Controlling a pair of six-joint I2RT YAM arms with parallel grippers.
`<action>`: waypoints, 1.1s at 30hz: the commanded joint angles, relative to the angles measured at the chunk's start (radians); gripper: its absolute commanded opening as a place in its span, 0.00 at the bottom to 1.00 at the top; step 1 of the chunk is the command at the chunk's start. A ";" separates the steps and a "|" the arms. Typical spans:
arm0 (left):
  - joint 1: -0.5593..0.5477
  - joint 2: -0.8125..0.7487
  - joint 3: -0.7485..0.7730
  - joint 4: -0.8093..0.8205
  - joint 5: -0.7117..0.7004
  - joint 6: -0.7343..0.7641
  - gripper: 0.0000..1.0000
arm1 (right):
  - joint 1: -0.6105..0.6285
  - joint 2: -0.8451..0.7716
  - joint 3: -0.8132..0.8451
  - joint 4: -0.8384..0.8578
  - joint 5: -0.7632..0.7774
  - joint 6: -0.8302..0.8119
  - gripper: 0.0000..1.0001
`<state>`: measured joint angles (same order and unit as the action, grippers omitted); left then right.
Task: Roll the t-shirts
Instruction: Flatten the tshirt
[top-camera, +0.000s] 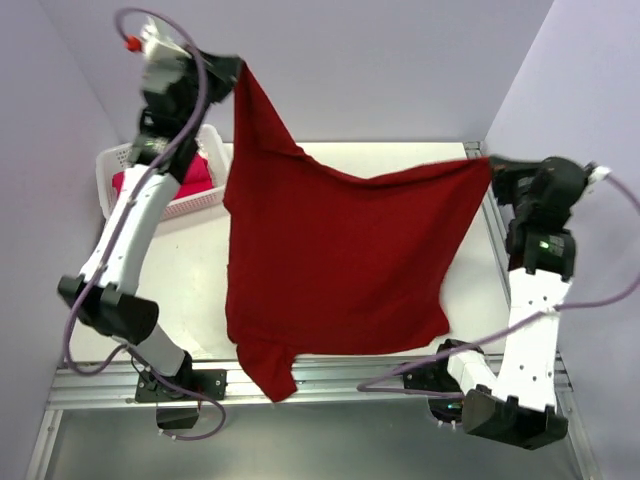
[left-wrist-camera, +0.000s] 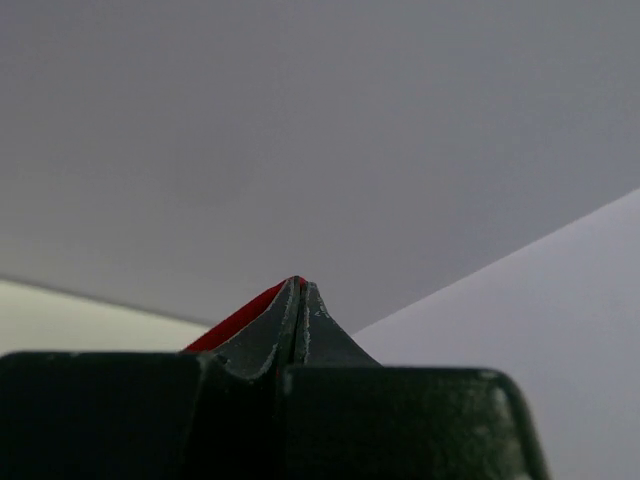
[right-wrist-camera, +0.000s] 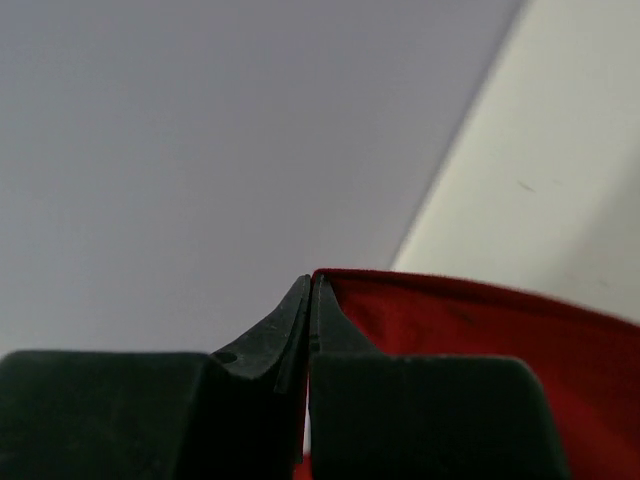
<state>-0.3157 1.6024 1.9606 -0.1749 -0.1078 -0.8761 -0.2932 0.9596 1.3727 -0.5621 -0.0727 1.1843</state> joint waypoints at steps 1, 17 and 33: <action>0.006 0.042 -0.126 0.166 0.013 -0.018 0.01 | -0.009 -0.022 -0.156 0.161 0.071 0.049 0.00; 0.058 0.717 0.154 0.287 0.014 -0.001 0.01 | 0.034 0.756 -0.072 0.650 -0.032 0.031 0.00; 0.102 0.731 0.207 0.354 0.204 -0.035 1.00 | 0.029 1.115 0.376 0.449 -0.140 -0.015 0.82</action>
<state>-0.1921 2.4901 2.1773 0.1627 0.0154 -0.9501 -0.2531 2.2528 1.8515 -0.0875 -0.2111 1.2205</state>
